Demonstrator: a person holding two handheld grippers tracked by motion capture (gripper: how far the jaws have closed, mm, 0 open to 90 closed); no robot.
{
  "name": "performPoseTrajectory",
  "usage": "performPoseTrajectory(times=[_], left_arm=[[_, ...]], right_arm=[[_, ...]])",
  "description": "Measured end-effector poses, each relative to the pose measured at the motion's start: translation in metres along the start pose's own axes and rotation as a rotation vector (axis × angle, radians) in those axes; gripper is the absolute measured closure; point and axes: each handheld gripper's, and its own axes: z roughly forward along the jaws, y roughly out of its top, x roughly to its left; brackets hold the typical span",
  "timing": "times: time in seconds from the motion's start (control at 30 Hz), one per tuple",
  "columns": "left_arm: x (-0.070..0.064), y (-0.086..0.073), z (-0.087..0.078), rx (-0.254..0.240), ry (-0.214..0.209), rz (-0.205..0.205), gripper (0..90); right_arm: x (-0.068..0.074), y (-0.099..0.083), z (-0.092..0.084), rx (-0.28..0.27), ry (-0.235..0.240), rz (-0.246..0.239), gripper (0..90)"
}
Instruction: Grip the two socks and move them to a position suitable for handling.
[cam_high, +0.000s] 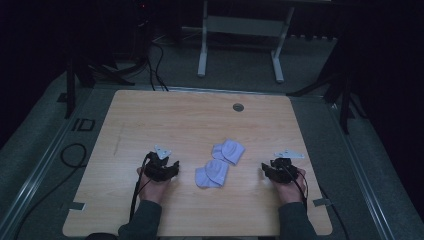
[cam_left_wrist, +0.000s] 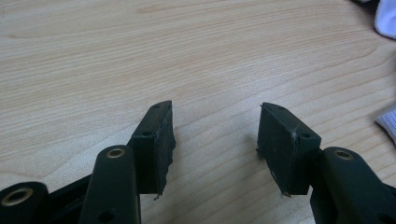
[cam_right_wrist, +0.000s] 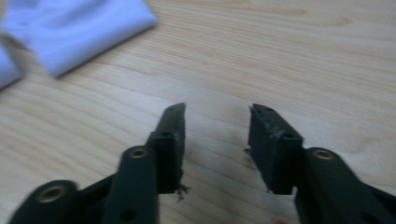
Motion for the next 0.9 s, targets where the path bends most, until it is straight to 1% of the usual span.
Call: performPoseTrajectory(times=[0.03,0.07,0.1,0.2,0.3,0.33,0.37,0.47,0.57,0.63,0.77,0.9], left_arm=[[0.001,0.000,0.000,-0.001,-0.003,-0.006,45.8],[0.001,0.000,0.000,-0.001,-0.003,-0.006,45.8],[0.001,0.001,0.000,0.002,-0.008,-0.014,45.8],[0.001,0.001,0.000,0.007,-0.005,-0.010,45.9],[0.001,0.001,-0.001,0.012,-0.005,-0.010,45.9],[0.001,0.001,-0.001,0.012,-0.006,-0.011,45.9],[0.001,0.001,-0.001,0.012,-0.006,-0.012,46.1],[0.001,0.002,-0.001,0.013,-0.006,-0.014,46.7],[0.001,0.002,-0.001,0.013,-0.009,-0.018,47.0],[0.001,0.002,-0.001,0.014,-0.012,-0.021,47.6],[0.000,0.003,-0.001,0.018,-0.017,-0.017,47.9],[0.000,0.003,-0.001,0.018,-0.019,-0.016,48.0]], right_arm=[[0.001,0.001,-0.001,-0.002,0.012,-0.008,61.7],[0.001,0.001,-0.001,-0.002,0.012,-0.008,61.7],[0.004,0.003,-0.003,-0.006,0.026,-0.018,67.0],[0.008,0.004,-0.006,-0.009,0.035,-0.030,73.7],[0.012,0.005,-0.009,-0.023,0.049,-0.042,85.2],[0.014,0.006,-0.010,-0.033,0.054,-0.044,88.4],[0.016,0.007,-0.012,-0.040,0.062,-0.043,89.7],[0.023,0.011,-0.014,-0.056,0.086,-0.059,90.0],[0.031,0.015,-0.015,-0.064,0.118,-0.079,90.0],[0.037,0.017,-0.015,-0.068,0.131,-0.095,90.0],[0.051,0.020,-0.013,-0.060,0.165,-0.128,90.0],[0.069,0.022,-0.007,-0.047,0.204,-0.175,90.0]])
